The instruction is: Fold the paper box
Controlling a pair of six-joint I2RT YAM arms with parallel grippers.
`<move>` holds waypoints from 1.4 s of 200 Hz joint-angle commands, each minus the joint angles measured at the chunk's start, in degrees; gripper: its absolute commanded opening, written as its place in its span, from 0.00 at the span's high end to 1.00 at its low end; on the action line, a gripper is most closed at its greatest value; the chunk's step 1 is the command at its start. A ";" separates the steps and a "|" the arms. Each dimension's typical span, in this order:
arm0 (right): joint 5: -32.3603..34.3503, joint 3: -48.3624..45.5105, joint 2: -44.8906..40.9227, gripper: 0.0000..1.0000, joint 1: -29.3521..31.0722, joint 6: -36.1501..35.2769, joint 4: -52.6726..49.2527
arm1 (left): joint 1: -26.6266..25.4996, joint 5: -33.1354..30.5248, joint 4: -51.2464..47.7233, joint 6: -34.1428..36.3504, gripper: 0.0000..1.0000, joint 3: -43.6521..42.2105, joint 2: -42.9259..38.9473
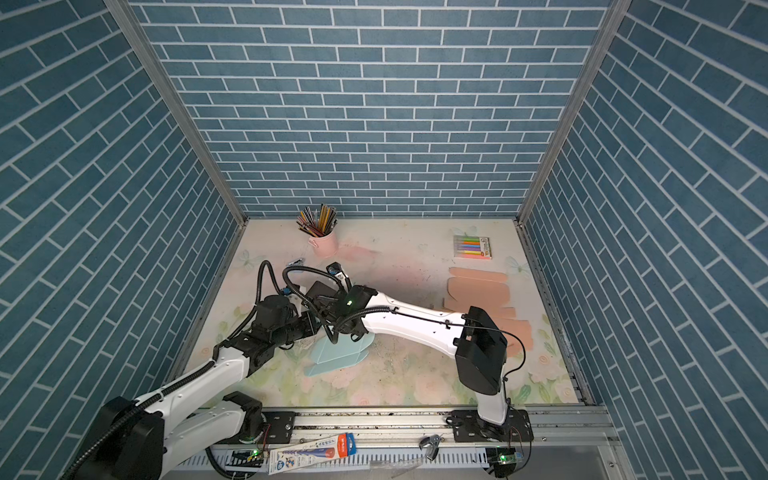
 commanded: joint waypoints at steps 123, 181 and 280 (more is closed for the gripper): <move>10.62 4.34 5.13 0.92 0.58 11.52 -15.79 | -6.05 -1.98 4.95 -4.67 0.92 2.38 -2.37; 13.36 4.02 4.96 0.97 0.51 14.90 -17.15 | -7.66 -3.33 5.69 -6.24 0.91 2.15 -2.49; 20.61 10.84 11.46 0.96 0.53 25.03 -32.21 | -8.18 -3.79 8.06 -10.56 0.92 0.86 -3.05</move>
